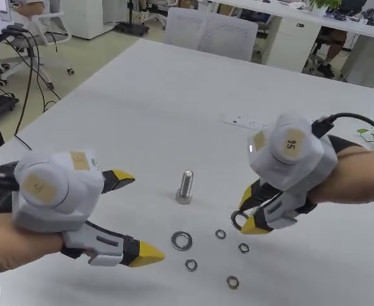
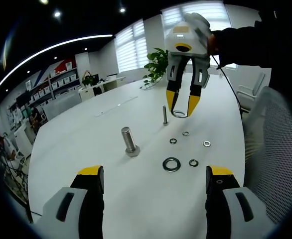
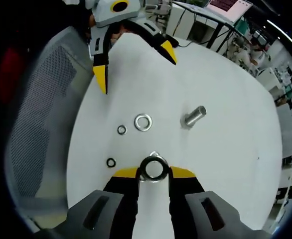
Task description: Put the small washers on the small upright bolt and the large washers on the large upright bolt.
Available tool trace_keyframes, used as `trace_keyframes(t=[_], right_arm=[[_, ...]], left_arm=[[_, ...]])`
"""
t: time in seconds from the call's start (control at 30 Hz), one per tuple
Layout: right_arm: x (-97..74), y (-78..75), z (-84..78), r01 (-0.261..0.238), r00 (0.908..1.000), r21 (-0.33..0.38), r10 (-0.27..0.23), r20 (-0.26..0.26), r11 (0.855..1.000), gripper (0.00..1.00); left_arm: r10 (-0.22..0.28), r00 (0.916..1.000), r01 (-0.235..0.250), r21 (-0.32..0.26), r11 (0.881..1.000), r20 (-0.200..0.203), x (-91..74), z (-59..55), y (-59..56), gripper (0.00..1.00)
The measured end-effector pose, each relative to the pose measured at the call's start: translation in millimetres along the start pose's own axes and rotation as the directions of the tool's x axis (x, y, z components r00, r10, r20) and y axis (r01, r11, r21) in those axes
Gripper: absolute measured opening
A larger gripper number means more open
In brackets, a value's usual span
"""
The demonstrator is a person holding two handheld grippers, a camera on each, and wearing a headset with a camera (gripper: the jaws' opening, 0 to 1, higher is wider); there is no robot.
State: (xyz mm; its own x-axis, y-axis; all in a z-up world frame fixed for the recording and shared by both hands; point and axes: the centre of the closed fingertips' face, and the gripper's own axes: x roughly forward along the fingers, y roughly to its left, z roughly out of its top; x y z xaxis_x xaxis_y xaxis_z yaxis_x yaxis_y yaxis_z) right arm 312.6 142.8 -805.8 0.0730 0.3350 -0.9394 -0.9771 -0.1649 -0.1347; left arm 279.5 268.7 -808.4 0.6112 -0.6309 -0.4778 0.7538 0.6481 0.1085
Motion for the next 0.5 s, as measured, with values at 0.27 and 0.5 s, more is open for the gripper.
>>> trace_keyframes(t=[0.27,0.5], right_arm=[[-11.4,-26.7,21.7,0.034,0.9994,-0.035,-0.034,0.010,0.999,0.23],[-12.4,-38.8,42.4,0.035,0.9993,-0.071,-0.034,0.013,0.997,0.23]], left_arm=[[0.022,0.9997,-0.022,-0.015,1.000,0.013,0.3,1.8,7.4,0.84],[0.048,0.9985,-0.048,-0.031,0.998,0.025,-2.0,1.9,14.6,0.83]])
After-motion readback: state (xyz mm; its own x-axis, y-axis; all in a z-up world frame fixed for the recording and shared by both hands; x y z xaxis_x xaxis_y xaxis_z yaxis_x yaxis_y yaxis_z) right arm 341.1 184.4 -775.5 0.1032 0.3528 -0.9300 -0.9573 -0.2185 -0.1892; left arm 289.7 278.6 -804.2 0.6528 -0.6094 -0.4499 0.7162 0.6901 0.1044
